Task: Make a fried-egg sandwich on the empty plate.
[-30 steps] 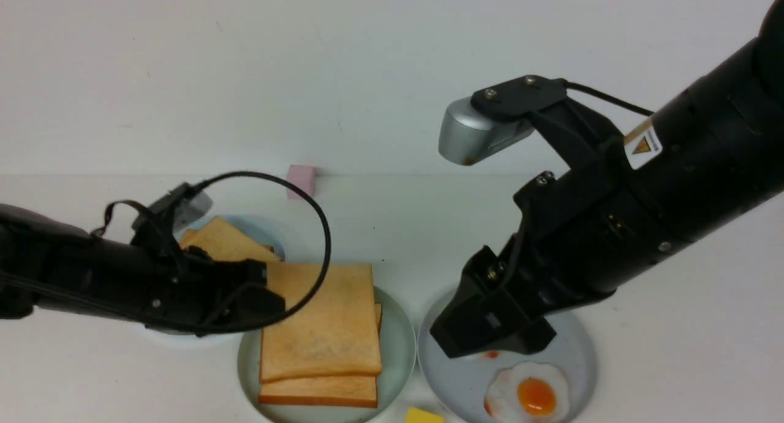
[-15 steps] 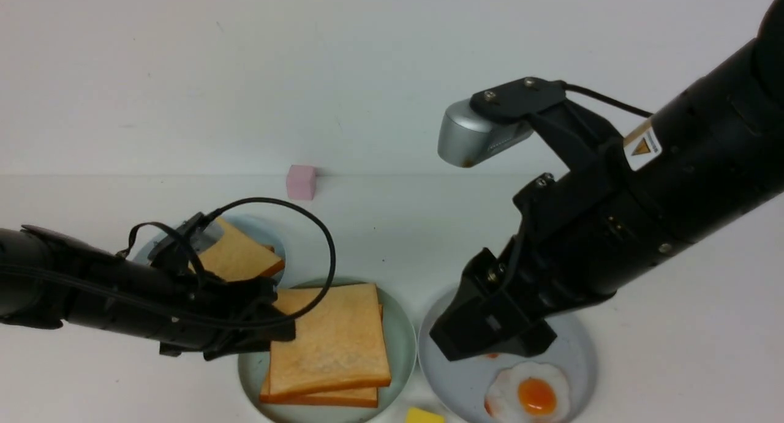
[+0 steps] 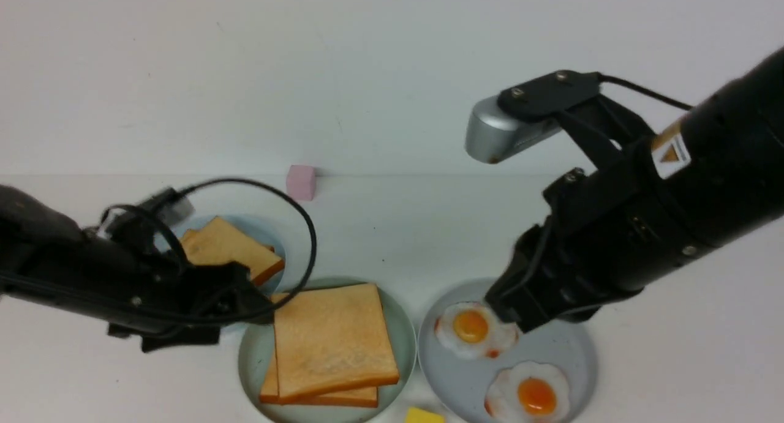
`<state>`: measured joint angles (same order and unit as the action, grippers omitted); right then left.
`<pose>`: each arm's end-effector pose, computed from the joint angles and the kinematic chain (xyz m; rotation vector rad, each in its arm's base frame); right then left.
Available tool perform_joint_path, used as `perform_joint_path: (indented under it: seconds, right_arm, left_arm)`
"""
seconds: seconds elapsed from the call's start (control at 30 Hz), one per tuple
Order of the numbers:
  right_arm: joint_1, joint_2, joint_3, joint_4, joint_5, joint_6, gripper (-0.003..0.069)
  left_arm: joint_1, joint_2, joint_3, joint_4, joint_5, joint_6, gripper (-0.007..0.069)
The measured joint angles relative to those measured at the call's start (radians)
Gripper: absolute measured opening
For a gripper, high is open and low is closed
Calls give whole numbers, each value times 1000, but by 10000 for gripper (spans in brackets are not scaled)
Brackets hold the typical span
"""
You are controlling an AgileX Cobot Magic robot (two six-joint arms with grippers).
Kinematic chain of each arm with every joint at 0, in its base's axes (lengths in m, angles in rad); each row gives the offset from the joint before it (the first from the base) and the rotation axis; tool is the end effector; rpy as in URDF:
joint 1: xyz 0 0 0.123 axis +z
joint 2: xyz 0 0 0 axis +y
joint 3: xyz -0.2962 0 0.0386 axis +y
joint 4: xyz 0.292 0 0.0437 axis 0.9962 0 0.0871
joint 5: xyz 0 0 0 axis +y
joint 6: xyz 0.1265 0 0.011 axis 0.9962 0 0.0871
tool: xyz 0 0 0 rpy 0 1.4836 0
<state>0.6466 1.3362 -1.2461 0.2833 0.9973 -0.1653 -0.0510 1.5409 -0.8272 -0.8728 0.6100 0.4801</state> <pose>0.2470 0.2238 0.3347 -0.9266 2.4341 0.5420 0.3326 -0.0728 0.1632 -0.1563 2.6169 -0.7158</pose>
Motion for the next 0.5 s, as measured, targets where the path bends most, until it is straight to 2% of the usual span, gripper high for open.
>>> perform_joint_path:
  seconds: [0.07, 0.13, 0.2, 0.33, 0.4, 0.47, 0.5]
  right_arm:
    - [0, -39, 63, -62, -61, 60, -8]
    - [0, -71, 125, -99, -119, 112, -10]
    - [0, -160, 260, -174, -222, 201, -10]
    - [0, -328, 459, -267, -395, 274, -10]
    - [0, -429, 550, -302, -472, 282, -10]
    - [0, -493, 598, -319, -507, 286, -10]
    - [0, -581, 658, -332, -561, 288, -10]
  left_arm:
    - [0, -75, 0, 38, 47, -61, 551]
    - [0, -119, 0, 50, 78, -74, 531]
    - [0, -214, 3, 68, 149, -75, 461]
    - [0, -376, 41, 80, 181, -75, 286]
    - [0, -485, 68, 99, 192, -72, 166]
    - [0, -549, 83, 122, 205, -72, 113]
    - [0, -636, 113, 167, 232, -74, 36]
